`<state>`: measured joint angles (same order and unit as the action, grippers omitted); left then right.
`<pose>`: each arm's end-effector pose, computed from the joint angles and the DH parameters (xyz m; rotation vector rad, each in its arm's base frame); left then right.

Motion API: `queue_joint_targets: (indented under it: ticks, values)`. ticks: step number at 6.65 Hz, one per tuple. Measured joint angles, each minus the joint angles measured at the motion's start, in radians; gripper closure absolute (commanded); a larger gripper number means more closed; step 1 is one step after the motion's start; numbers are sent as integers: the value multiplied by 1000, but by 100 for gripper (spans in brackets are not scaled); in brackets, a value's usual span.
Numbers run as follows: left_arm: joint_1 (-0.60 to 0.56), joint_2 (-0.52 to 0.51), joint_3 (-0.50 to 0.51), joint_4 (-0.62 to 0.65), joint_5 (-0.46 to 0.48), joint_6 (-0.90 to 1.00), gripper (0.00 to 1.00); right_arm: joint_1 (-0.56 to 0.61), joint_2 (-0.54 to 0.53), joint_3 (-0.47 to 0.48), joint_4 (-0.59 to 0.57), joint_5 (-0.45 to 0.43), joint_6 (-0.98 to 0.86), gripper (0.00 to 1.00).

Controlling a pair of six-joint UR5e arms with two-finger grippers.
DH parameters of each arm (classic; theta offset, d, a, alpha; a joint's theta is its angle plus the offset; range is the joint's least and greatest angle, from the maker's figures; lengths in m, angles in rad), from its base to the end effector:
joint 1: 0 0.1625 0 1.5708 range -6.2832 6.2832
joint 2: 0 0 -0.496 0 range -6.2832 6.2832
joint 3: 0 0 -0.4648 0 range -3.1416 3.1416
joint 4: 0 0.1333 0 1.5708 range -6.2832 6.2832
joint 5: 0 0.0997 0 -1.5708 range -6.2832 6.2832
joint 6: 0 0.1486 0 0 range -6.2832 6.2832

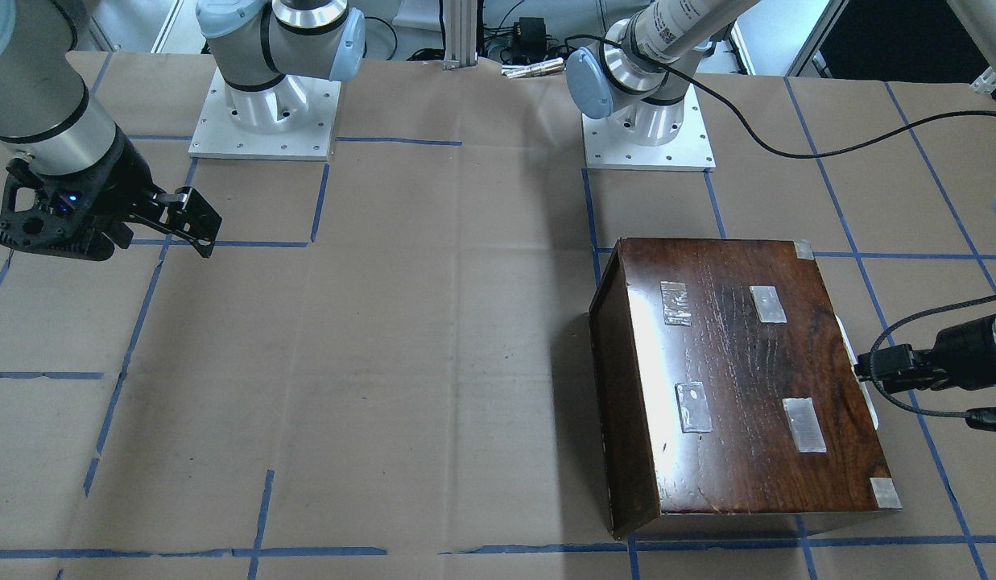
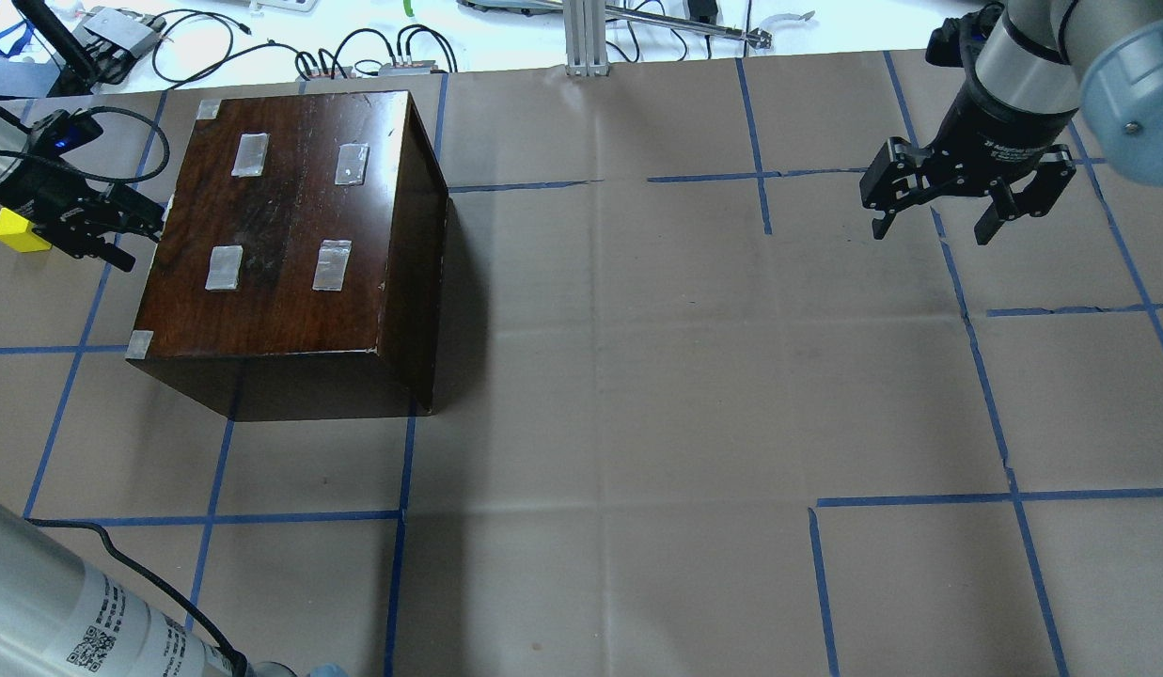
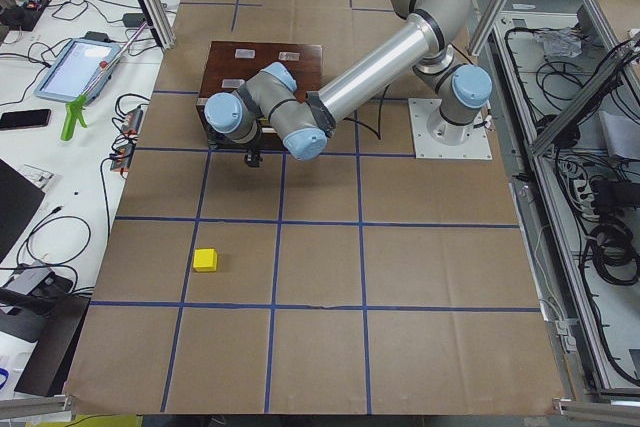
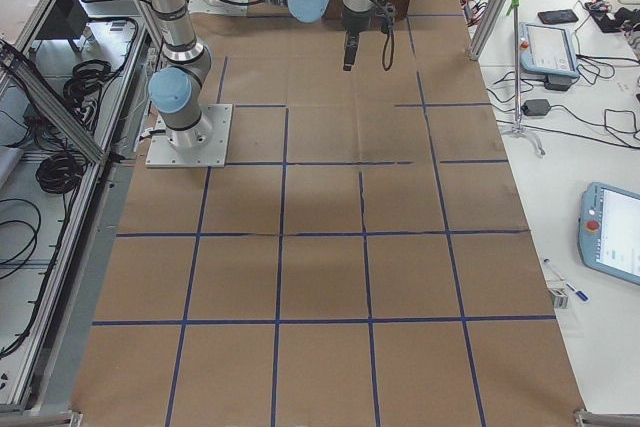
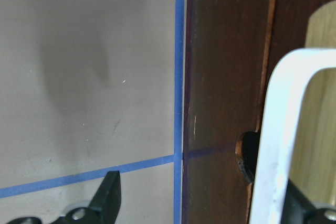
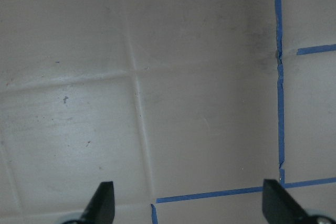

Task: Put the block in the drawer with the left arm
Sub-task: 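Pull the drawer open outward with the left gripper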

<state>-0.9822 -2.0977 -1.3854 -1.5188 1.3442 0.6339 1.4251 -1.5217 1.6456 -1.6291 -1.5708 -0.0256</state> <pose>0.2731 -0.7093 0.2683 -0.0169 -2.7880 -0.1508 0.0484 -0.5886 0.4456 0.1881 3.1287 0.1025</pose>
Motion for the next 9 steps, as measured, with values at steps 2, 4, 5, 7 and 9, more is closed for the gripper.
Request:
queue_joint_targets:
  ticks: [2,4,5,7,9]
  values:
    - [37,-7,8,17,28,12,2,0,0,0,0,0,0,0]
    - [70,-8,15,33,33,39,2,0,1,0,0,0,0,0]
    - [80,-8,17,40,39,50,2,0,1,0,0,0,0,0]
    - [111,-10,20,57,61,82,2,0,1,0,0,0,0,0]
    - [133,-11,27,66,69,108,2,0,1,0,0,0,0,0]
